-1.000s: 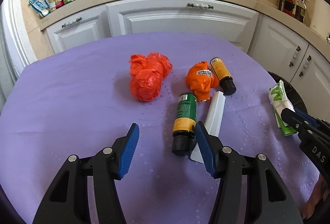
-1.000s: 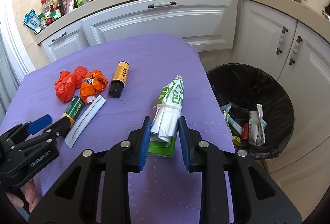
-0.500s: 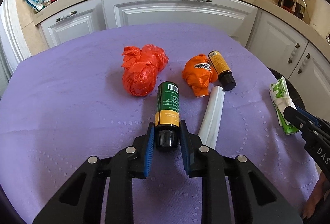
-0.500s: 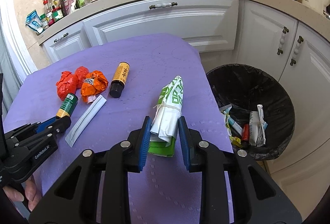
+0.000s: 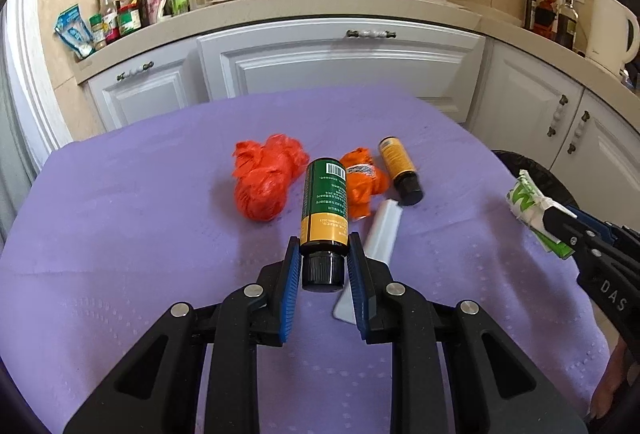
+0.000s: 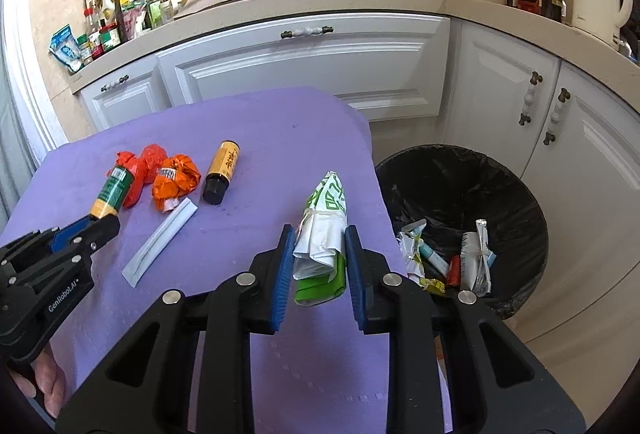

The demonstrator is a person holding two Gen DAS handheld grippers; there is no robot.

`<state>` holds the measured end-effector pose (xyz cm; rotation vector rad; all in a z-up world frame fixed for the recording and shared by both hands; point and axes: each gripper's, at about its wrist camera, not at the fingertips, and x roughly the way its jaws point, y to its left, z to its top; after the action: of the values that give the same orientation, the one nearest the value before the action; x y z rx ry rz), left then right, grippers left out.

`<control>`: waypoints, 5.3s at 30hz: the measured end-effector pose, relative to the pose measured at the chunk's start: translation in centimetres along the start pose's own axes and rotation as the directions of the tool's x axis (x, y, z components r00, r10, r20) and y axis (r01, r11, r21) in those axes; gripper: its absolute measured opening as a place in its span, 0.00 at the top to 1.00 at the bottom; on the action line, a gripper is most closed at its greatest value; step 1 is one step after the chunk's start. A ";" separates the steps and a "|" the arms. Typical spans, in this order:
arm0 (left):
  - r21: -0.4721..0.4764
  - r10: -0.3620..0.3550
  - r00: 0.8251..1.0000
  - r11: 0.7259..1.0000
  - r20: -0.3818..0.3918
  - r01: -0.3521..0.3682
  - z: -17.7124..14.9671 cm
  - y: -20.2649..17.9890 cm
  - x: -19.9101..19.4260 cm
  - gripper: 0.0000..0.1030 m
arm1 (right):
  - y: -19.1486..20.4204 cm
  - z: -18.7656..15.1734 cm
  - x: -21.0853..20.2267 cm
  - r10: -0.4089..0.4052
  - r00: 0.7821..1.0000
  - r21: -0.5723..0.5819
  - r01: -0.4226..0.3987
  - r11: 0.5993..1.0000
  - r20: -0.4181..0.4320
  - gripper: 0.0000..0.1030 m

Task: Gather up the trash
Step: 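Carry the wrapper and can over the bin with both grippers, then open both grippers to drop the wrapper and can into the bin, then move both tools back over the table and grasp the white strip with the left gripper, then grasp the small orange-labelled bottle with the right gripper while the left holds the strip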

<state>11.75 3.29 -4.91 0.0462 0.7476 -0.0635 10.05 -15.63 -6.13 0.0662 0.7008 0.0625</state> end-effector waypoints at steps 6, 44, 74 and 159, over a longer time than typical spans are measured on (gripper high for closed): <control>0.007 0.006 1.000 1.000 0.004 -0.006 0.0 -0.3 -0.2 0.76 | 0.3 -0.5 0.8 0.022 0.998 -0.018 -0.023 1.000 -0.051 0.76; 0.044 -0.081 0.994 0.996 0.067 0.078 0.7 -5.5 -1.4 0.76 | -5.7 1.4 -1.8 -0.109 0.989 0.046 0.105 0.993 0.096 0.73; 0.209 -0.175 0.985 0.962 -0.010 0.173 2.8 -20.9 4.5 0.76 | -17.4 0.6 0.8 -0.219 0.972 0.148 0.205 0.968 0.085 0.73; 0.015 -0.032 0.993 0.999 -0.118 0.034 -0.4 -0.9 3.3 0.84 | 3.6 3.5 5.2 0.068 0.997 -0.069 -0.070 0.995 -0.042 0.58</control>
<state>13.82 2.26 -7.45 0.0538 0.8657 -0.0988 16.18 -11.81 -6.55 0.0216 0.7352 0.1550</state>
